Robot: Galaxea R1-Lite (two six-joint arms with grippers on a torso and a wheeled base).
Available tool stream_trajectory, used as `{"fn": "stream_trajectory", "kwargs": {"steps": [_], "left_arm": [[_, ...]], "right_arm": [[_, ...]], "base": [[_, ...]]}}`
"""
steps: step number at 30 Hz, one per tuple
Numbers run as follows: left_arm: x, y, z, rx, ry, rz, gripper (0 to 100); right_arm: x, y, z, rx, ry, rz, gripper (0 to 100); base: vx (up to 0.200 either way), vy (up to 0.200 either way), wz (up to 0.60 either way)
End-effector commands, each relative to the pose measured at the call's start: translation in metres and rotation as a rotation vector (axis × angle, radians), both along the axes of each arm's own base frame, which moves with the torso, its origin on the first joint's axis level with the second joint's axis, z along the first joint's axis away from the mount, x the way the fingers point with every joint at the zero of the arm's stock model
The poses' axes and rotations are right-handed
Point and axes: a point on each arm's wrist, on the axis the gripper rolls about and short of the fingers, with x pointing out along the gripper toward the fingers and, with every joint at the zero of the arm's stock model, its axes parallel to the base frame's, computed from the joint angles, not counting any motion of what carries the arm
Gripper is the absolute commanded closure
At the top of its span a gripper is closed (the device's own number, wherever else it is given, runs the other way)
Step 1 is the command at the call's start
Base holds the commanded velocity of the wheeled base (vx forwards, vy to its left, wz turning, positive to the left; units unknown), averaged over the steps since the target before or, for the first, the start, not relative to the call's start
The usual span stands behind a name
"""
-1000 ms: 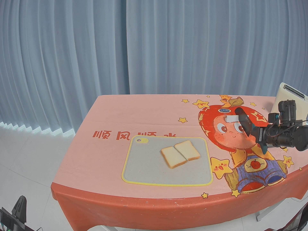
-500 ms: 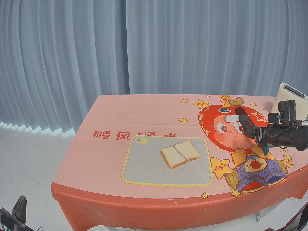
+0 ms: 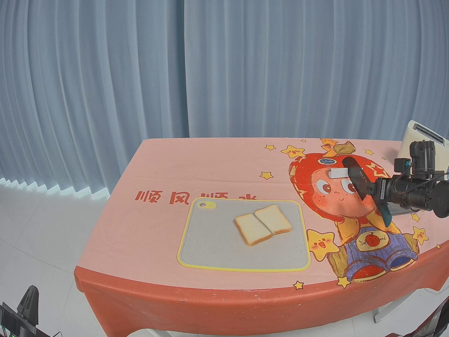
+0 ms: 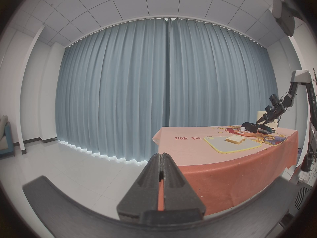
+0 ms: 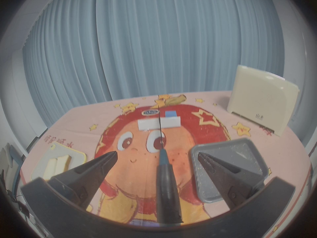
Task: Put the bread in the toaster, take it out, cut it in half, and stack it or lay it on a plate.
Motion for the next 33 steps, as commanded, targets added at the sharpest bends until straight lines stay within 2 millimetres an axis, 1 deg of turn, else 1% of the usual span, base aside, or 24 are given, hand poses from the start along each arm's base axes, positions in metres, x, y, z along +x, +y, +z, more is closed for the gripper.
{"fn": "stream_trajectory", "kwargs": {"steps": [1,3,5,6,7,8,10,11,13,14,17,20,24,25,26,27,28,30,33], "left_arm": [[0.001,0.000,-0.005,0.001,0.013,0.001,100],[0.001,0.000,-0.005,0.002,0.013,0.001,100],[0.001,0.000,-0.005,0.002,0.013,0.001,100],[0.001,0.000,-0.005,0.002,0.013,0.001,100],[0.001,0.000,-0.005,0.002,0.013,-0.001,100],[0.001,0.000,-0.005,0.004,0.014,-0.001,100],[0.001,0.000,-0.005,0.004,0.014,-0.001,100],[0.001,0.000,-0.005,0.004,0.014,-0.001,100],[0.001,0.000,-0.005,0.004,0.014,-0.001,100],[0.001,0.000,-0.005,0.004,0.014,-0.001,100],[0.001,0.000,-0.005,0.004,0.014,-0.001,100],[0.001,0.000,-0.005,0.004,0.014,-0.001,100],[0.001,0.000,-0.005,0.004,0.012,-0.001,100],[0.001,0.000,-0.005,0.004,0.012,-0.001,100],[0.001,0.000,-0.005,0.004,0.012,-0.001,100],[0.001,0.000,-0.005,0.004,0.012,-0.001,100],[0.001,0.000,-0.005,0.004,0.012,-0.001,100],[0.001,0.000,-0.005,0.004,0.012,-0.001,100],[0.001,0.000,-0.005,0.004,0.012,-0.001,100]], "right_arm": [[-0.010,0.002,0.027,-0.002,-0.122,0.013,0],[-0.017,0.009,0.040,-0.003,-0.169,0.038,0],[-0.021,0.014,0.046,0.000,-0.184,0.061,0],[-0.024,0.023,0.054,0.004,-0.210,0.091,0],[-0.025,0.025,0.055,0.005,-0.213,0.099,0],[-0.026,0.033,0.057,0.006,-0.219,0.129,0],[-0.027,0.041,0.058,0.009,-0.223,0.155,0],[-0.027,0.049,0.058,0.010,-0.224,0.180,0],[-0.026,0.058,0.059,0.007,-0.219,0.203,0],[-0.026,0.059,0.059,0.007,-0.214,0.206,0],[-0.025,0.073,0.053,0.000,-0.149,0.252,0],[-0.021,0.085,0.049,0.003,-0.127,0.288,0],[-0.011,0.105,0.033,-0.005,-0.076,0.336,0],[-0.011,0.105,0.033,-0.005,-0.076,0.336,0],[-0.006,0.113,0.023,-0.014,-0.048,0.350,0],[-0.006,0.113,0.022,-0.015,-0.045,0.348,0],[-0.001,0.117,0.014,-0.029,-0.023,0.347,0],[0.006,0.124,0.005,-0.038,-0.009,0.349,0],[0.010,0.132,-0.001,-0.044,0.005,0.364,0]], "base": [[0.000,0.000,0.00],[0.000,0.000,0.00],[0.000,0.000,0.00],[0.000,0.000,0.00],[0.000,0.000,0.00],[0.000,0.000,0.00],[0.000,0.000,0.00],[0.000,0.000,0.00],[0.000,0.000,0.00],[0.000,0.000,0.00],[0.000,0.000,0.00],[0.000,0.000,0.00],[0.000,0.000,0.00],[0.000,0.000,0.00],[0.000,0.000,0.00],[0.000,0.000,0.00],[0.000,0.000,0.00],[0.000,0.000,0.00],[0.000,0.000,0.00]]}}
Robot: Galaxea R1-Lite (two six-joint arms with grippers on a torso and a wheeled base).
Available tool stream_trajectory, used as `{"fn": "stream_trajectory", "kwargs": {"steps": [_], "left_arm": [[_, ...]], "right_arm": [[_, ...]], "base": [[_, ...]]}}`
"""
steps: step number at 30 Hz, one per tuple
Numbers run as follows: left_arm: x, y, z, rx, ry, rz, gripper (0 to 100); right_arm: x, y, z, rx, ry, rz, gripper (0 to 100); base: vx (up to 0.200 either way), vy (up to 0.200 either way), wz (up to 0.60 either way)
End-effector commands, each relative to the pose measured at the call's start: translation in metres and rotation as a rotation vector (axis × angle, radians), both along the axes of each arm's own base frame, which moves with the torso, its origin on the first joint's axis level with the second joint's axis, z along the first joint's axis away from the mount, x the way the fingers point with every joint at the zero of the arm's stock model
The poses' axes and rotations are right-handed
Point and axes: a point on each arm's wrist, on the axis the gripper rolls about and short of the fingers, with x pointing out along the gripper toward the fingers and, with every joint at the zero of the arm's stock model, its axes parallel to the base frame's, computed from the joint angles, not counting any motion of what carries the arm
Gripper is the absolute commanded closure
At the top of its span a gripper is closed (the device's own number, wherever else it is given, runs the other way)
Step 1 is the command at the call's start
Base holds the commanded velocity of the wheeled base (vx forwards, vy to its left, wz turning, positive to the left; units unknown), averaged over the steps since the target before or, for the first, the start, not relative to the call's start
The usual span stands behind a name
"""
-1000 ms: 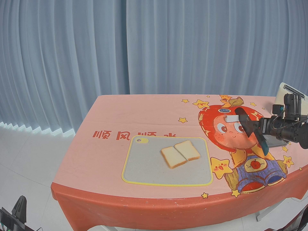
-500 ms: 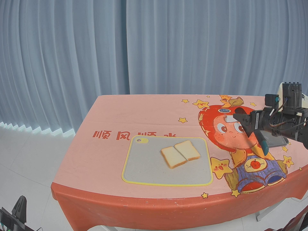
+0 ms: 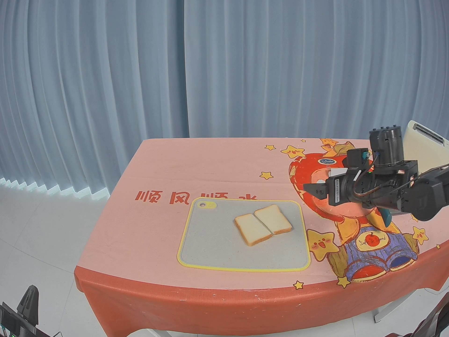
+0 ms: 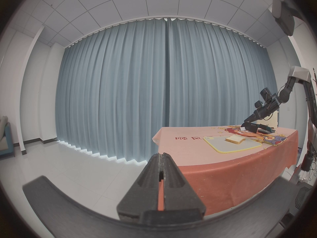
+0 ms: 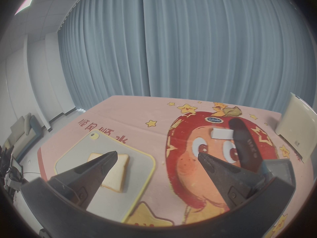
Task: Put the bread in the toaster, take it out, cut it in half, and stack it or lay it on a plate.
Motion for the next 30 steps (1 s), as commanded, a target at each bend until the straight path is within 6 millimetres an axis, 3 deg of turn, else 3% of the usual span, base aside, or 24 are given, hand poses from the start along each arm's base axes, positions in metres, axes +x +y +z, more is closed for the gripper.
{"fn": "stream_trajectory", "kwargs": {"steps": [1,15,30], "left_arm": [[0.001,0.000,-0.005,-0.001,0.013,0.000,100],[0.001,0.000,-0.005,-0.002,0.013,0.000,100],[0.001,0.000,-0.005,-0.001,0.013,0.000,100]], "right_arm": [[0.012,0.019,-0.022,-0.029,0.054,0.032,0],[0.009,0.043,-0.043,-0.094,0.096,0.057,0],[0.014,0.046,-0.056,-0.127,0.118,0.034,0]], "base": [[0.000,0.000,0.00],[0.000,0.000,0.00],[0.000,0.000,0.00]]}}
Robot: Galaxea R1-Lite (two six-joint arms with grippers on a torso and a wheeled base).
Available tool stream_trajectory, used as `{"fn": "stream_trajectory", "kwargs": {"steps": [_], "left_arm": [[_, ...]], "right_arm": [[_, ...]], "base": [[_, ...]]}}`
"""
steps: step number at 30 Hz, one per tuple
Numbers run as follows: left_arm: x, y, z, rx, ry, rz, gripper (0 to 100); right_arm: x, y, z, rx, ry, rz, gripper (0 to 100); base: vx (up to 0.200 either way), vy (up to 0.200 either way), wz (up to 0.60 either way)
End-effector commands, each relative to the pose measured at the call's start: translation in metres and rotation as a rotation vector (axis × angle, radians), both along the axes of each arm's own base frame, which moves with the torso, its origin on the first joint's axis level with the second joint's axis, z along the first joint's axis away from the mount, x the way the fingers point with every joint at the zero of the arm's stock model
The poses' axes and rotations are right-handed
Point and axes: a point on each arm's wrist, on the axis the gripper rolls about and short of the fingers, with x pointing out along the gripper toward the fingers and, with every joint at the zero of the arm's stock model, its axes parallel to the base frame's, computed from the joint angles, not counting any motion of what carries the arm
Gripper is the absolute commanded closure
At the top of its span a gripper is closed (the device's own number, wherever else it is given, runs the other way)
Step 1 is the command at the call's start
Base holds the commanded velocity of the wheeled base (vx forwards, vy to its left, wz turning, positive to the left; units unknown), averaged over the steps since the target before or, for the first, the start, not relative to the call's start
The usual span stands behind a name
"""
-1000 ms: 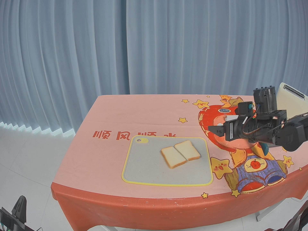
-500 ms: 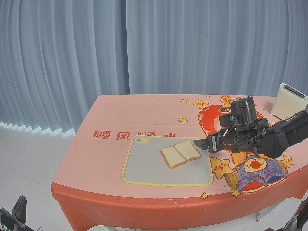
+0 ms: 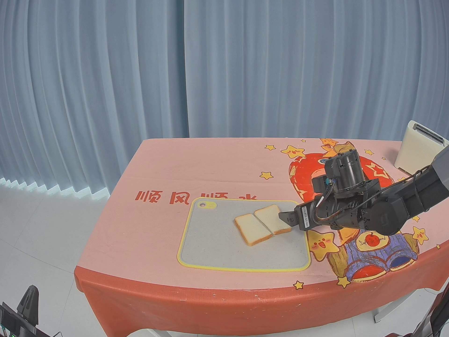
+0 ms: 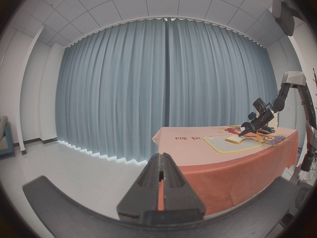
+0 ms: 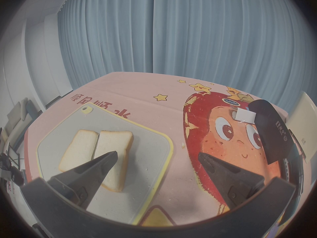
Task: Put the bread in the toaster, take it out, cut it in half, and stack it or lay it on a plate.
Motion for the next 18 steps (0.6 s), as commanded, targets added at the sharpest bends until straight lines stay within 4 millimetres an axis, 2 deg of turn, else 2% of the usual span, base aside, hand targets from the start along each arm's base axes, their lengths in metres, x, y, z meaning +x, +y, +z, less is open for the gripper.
{"fn": "stream_trajectory", "kwargs": {"steps": [1,11,12,18], "left_arm": [[0.0010,0.0000,-0.0050,0.000,0.013,0.000,100],[0.0010,0.0000,-0.0050,-0.001,0.013,0.002,100],[0.0010,0.0000,-0.0050,-0.001,0.013,0.002,100],[0.0010,0.0000,-0.0050,0.000,0.013,0.002,100]], "right_arm": [[0.0010,0.0013,-0.0030,-0.004,0.007,0.001,0],[0.0008,0.0017,-0.0095,-0.014,0.024,0.001,0],[0.0005,0.0016,-0.0098,-0.015,0.026,0.001,100],[-0.0017,0.0015,-0.0115,-0.020,0.033,0.000,100]], "base": [[0.000,0.000,0.00],[0.000,0.000,0.00],[0.000,0.000,0.00],[0.000,0.000,0.00]]}}
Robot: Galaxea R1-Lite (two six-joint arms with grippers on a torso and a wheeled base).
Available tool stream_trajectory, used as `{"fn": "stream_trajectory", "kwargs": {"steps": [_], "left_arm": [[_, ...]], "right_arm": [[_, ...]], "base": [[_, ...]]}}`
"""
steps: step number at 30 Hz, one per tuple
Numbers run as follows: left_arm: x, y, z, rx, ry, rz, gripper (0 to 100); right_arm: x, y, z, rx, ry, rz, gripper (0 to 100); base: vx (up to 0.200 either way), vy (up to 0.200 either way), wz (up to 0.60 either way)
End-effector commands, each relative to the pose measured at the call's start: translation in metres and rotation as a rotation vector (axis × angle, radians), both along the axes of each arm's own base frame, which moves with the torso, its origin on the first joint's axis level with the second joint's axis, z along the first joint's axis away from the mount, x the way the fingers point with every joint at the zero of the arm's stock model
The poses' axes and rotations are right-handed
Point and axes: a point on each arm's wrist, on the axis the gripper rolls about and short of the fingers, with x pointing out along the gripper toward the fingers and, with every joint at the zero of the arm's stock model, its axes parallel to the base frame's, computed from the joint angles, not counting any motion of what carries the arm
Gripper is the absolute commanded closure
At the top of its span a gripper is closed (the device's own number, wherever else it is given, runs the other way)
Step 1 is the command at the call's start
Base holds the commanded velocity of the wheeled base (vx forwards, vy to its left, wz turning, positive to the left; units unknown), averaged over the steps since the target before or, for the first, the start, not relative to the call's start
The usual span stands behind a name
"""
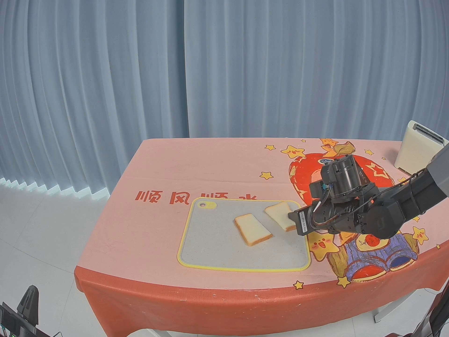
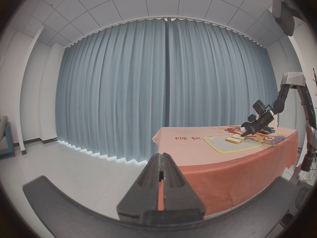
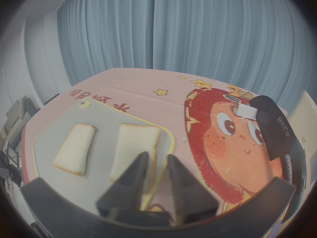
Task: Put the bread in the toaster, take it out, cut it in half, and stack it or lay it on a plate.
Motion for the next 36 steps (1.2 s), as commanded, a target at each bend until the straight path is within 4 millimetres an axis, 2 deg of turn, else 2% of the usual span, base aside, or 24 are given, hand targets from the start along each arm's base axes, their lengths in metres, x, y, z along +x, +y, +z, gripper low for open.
{"fn": "stream_trajectory", "kwargs": {"steps": [1,10,21,36], "left_arm": [[0.001,0.000,-0.005,-0.001,0.013,0.000,100],[0.001,0.000,-0.005,0.000,0.013,0.000,100],[0.001,0.000,-0.005,0.002,0.015,-0.002,100],[0.001,0.000,-0.005,0.002,0.015,0.006,100]], "right_arm": [[-0.002,0.001,-0.002,-0.006,0.009,0.004,100],[-0.005,0.003,0.003,0.005,-0.004,0.010,100],[-0.016,-0.008,0.043,0.071,-0.103,-0.003,100],[-0.037,-0.017,0.055,0.126,-0.115,-0.025,100]], "base": [[0.000,0.000,0.00],[0.000,0.000,0.00],[0.000,0.000,0.00],[0.000,0.000,0.00]]}}
